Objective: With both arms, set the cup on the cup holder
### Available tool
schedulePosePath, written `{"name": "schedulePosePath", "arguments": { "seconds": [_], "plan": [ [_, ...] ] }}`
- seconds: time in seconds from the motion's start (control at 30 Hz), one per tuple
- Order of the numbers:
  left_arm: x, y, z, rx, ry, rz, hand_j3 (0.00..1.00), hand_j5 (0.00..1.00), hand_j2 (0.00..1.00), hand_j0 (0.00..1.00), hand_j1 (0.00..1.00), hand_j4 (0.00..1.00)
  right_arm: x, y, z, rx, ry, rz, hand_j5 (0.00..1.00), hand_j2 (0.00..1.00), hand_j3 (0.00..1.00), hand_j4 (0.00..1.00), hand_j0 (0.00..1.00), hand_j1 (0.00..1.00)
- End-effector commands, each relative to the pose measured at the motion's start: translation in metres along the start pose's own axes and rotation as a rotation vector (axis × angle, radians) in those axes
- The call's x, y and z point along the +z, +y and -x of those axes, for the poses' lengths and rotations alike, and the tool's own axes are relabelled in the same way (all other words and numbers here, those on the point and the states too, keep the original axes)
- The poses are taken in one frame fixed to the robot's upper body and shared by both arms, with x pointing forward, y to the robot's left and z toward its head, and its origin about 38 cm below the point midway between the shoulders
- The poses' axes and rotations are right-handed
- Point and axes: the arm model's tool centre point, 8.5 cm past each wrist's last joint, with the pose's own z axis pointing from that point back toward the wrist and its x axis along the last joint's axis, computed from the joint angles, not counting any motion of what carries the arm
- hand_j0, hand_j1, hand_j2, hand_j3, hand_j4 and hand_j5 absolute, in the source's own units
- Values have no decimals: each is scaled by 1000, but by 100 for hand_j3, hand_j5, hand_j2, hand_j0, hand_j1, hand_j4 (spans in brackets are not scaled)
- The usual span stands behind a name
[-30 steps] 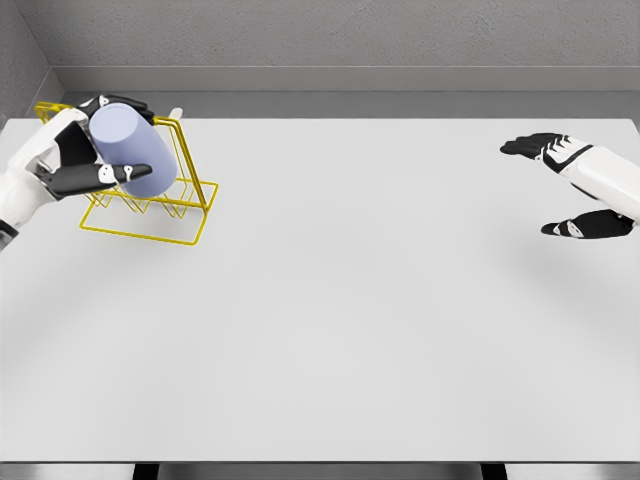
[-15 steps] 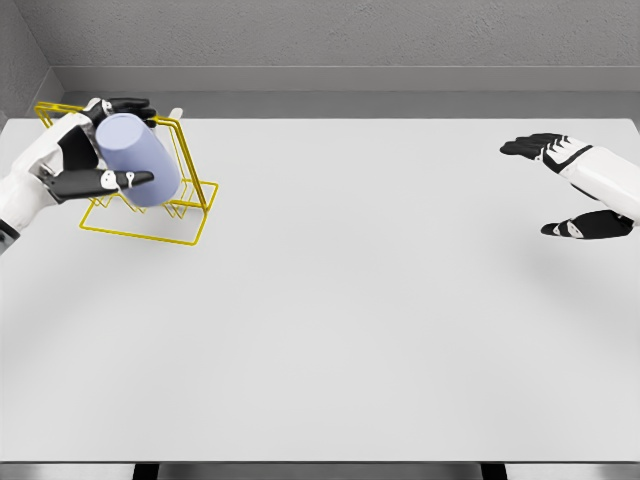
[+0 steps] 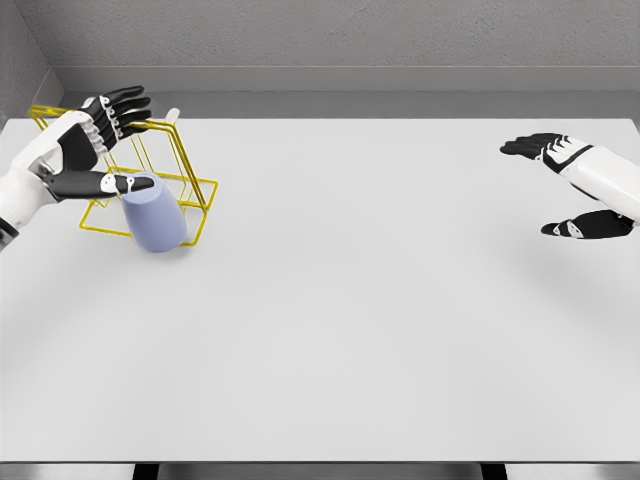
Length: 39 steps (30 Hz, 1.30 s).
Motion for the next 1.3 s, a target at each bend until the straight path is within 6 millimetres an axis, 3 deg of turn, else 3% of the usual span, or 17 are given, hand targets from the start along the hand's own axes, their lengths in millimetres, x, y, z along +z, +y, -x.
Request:
{"name": "schedulePosePath", "arguments": {
  "seconds": [0.0,0.6,0.73,0.83,1.27],
  "plan": [
    [0,0,-1,2,-1,1,96,96,96,96,96,96,0,-1,0,-6,0,4,100,100,100,100,100,100],
    [3,-1,0,-6,8,9,96,96,96,96,96,96,0,0,0,-7,0,4,100,100,100,100,100,100],
    [2,-5,-3,-2,-8,18,78,78,78,78,78,78,0,0,0,-7,-2,4,100,100,100,100,100,100],
    [0,-9,-5,3,-16,26,73,73,73,73,73,73,1,0,0,-9,0,3,100,100,100,100,100,100],
    [13,8,-23,-49,-45,8,78,78,78,78,78,78,1,1,0,-10,0,3,100,100,100,100,100,100]
  ]
}}
